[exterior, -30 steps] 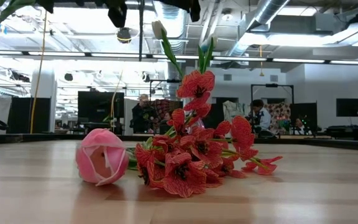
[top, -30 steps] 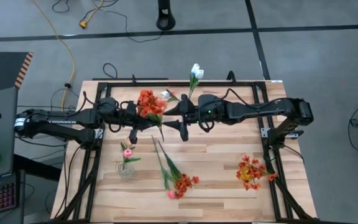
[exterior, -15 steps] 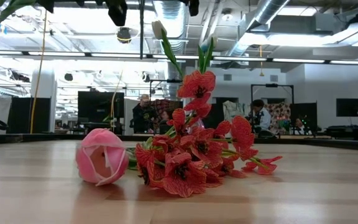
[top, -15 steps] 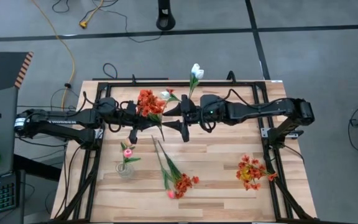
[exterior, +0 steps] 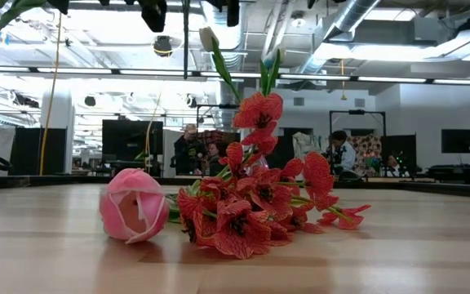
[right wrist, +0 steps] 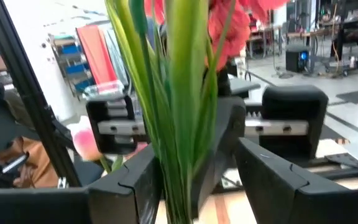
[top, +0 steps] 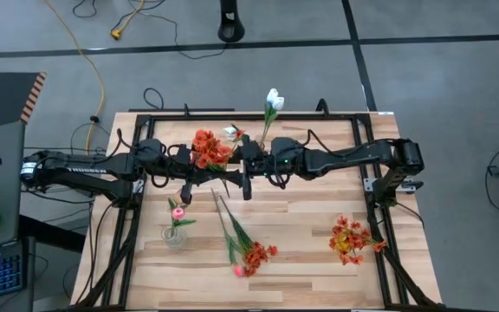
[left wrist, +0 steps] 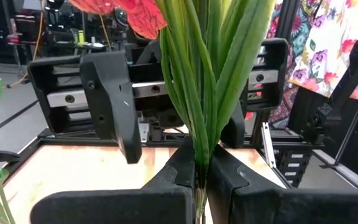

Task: Sort flowers into vase by color
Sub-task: Put left orange flower bouquet into the yellow vase

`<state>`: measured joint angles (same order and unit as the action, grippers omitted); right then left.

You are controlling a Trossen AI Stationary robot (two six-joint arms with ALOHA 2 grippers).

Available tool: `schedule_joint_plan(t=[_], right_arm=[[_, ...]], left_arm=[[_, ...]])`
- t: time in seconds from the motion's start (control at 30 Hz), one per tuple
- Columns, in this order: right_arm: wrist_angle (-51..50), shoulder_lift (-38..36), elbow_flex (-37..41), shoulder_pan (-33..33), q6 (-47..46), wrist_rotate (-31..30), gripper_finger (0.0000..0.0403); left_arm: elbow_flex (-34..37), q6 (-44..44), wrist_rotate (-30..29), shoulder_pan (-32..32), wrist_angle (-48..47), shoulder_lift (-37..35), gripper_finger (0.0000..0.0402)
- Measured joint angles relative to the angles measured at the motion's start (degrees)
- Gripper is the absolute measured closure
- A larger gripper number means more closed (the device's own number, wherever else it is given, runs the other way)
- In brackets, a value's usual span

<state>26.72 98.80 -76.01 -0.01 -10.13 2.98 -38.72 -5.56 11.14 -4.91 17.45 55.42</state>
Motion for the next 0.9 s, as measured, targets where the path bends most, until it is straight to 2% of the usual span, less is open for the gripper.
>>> schedule_joint_plan(t=[0.2, 0.4, 0.53, 0.73, 0.9], right_arm=[[-0.31, 0.02, 0.00, 0.05, 0.03, 0.04, 0.0219], [-0.26, 0.02, 0.00, 0.05, 0.11, 0.22, 0.0306], [-0.30, -0.03, 0.00, 0.04, 0.22, 0.22, 0.0363], [-1.02, -0.61, 0.00, -0.02, 0.21, 0.22, 0.0367], [-7.13, -4.06, 0.02, 0.02, 1.42, 0.22, 0.0367]], left_arm=[[-0.02, 0.00, -0.02, -0.02, -0.02, 0.00, 0.0401], [-0.02, -0.03, -0.11, -0.06, -0.12, 0.00, 0.0398], [0.00, -0.33, -1.63, -0.06, -0.51, -0.02, 0.0370], [-0.01, -0.52, -2.88, -0.02, -1.19, -0.02, 0.0304], [-0.02, -0.57, -2.60, -0.03, -1.29, -0.02, 0.0266]])
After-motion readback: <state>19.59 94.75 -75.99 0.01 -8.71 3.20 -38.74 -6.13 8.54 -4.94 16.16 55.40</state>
